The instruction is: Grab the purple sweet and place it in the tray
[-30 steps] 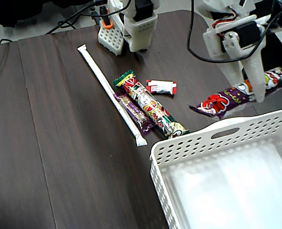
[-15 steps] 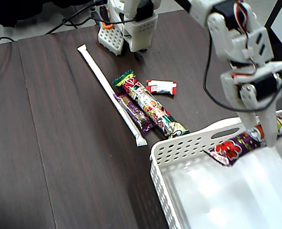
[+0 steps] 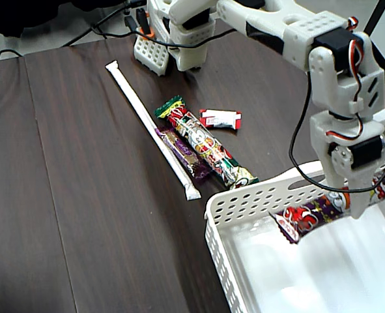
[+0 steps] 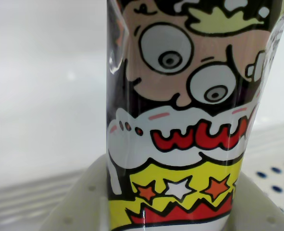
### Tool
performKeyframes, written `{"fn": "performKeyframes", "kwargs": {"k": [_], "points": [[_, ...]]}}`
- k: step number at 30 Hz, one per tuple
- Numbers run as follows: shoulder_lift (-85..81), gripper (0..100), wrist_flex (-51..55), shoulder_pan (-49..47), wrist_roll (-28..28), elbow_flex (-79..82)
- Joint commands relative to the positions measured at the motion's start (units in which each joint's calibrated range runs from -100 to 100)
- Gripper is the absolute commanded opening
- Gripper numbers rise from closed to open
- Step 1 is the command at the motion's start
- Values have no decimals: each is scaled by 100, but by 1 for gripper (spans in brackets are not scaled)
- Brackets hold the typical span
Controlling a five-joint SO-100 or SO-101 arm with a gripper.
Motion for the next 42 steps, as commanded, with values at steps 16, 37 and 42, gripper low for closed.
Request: {"fn": "performKeyframes", "kwargs": {"k": [16,37,42], "points": [[396,5,-137,-298,-474,-820],[313,37,205,-261,-479,-811],[162,37,736,-247,-474,-875]]}}
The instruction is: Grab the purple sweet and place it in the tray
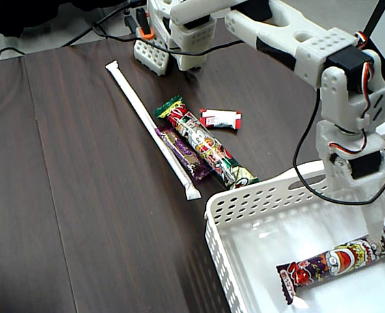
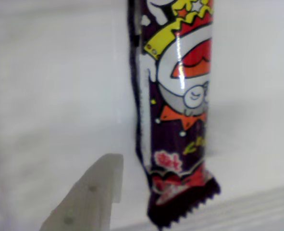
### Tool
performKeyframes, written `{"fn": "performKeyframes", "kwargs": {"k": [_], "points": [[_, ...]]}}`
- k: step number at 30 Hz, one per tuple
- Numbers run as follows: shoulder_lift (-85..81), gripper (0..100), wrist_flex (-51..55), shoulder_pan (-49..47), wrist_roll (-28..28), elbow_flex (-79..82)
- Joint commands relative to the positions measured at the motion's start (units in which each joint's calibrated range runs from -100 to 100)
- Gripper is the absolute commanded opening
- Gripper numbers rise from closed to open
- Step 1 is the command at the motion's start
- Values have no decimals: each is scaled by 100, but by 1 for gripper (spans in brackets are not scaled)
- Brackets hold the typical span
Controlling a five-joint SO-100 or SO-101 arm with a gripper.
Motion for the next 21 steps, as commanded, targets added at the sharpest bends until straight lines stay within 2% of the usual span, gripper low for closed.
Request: {"fn": "performKeyframes", "kwargs": {"k": [1,9,16,21], "points": [[-556,37,532,-22,-29,-627],[-1343,36,1396,52,-34,-782],[-1904,16,1773,192,8,-782],[-2406,9,2218,354,197,-673]]}}
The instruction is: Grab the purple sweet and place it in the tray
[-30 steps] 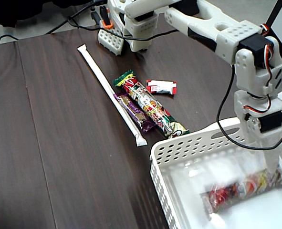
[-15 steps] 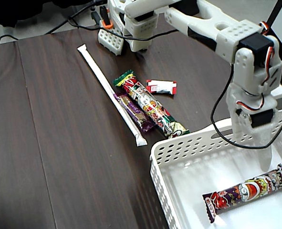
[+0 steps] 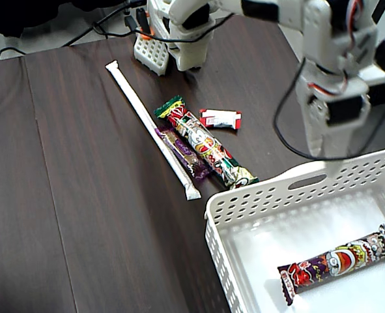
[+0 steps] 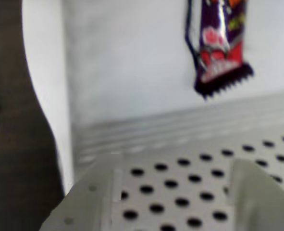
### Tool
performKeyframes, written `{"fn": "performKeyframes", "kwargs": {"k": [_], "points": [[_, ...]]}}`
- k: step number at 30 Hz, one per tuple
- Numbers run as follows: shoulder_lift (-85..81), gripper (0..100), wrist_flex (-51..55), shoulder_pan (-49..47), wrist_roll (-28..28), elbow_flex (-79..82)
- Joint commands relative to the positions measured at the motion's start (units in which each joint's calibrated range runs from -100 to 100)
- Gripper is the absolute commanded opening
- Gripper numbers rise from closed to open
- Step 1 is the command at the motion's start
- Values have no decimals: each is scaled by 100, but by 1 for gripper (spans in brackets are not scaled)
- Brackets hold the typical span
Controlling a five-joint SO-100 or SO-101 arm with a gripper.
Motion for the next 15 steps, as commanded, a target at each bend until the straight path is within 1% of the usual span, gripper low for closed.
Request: {"fn": "performKeyframes", "kwargs": {"k": [1,5,9,15], "points": [[-1188,9,367,113,344,-404],[-1758,5,367,209,653,692],[-2511,5,333,224,842,2190],[-3792,5,-258,400,1104,4217]]}}
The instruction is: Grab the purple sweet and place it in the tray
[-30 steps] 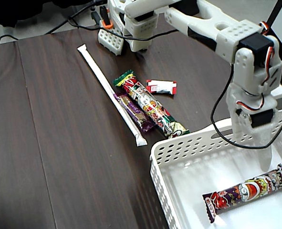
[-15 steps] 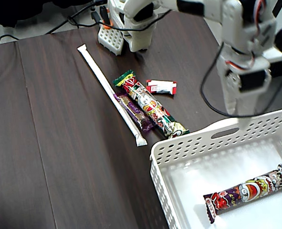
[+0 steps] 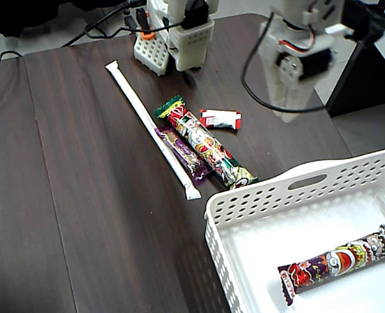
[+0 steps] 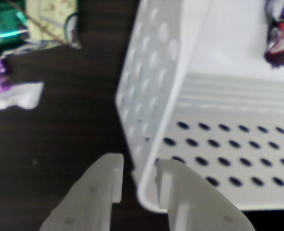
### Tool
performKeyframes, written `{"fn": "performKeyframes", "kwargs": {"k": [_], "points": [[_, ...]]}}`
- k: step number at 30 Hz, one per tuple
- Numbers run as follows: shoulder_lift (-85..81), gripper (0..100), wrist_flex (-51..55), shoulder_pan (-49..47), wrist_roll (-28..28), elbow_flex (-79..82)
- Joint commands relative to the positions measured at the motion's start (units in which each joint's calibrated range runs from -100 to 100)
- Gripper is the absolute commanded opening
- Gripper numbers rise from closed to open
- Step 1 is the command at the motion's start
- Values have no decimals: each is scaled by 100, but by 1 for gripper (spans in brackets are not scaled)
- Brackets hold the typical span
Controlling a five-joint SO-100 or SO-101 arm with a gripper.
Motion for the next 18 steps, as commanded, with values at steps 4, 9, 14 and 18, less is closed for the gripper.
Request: {"fn": "performKeyframes", "kwargs": {"k": [4,9,14,18], "points": [[-2352,5,-1174,256,269,2883],[-3875,5,-2039,528,500,5139],[-5340,4,-2347,977,694,6682],[-6353,4,-2312,1272,694,7486]]}}
